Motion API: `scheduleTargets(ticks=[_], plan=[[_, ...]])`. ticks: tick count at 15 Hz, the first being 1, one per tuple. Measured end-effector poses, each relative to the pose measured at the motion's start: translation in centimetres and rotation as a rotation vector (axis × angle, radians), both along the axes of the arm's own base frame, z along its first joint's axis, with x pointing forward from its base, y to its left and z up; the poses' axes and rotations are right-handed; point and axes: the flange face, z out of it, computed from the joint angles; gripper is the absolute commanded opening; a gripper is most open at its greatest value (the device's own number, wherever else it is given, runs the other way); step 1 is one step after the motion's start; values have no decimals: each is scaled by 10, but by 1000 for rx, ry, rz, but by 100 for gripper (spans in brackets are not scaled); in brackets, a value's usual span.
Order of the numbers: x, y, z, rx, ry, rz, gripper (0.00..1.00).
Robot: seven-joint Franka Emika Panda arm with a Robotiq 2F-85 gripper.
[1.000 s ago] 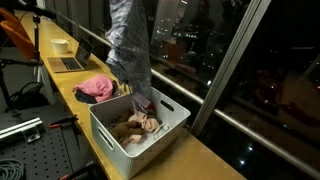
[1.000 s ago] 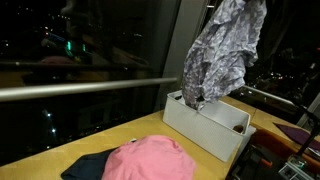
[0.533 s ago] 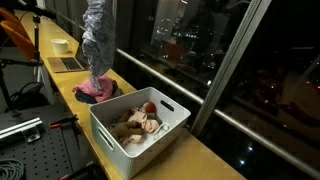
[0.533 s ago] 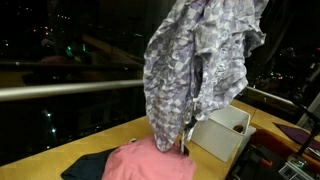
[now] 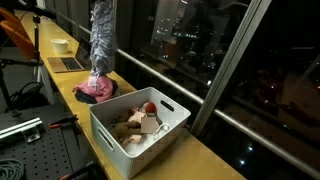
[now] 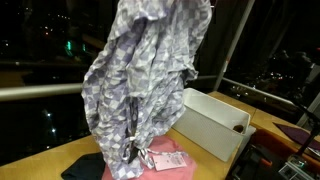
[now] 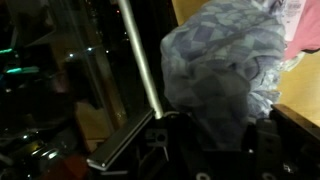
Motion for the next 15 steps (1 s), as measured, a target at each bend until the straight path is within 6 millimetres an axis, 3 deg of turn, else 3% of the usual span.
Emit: scheduleTargets(ticks=[3,6,9,13,14,15], plan=[[22,-19,-32,43,114,-65,0],[36,-58,-74,100,243,-153,0],[36,-91,-113,173,332,-202,0],[24,-98,-144,243,405,-200,0],[21,-97,-148,248,416,-191,25],[19,-95,-151,249,427,-182,27]])
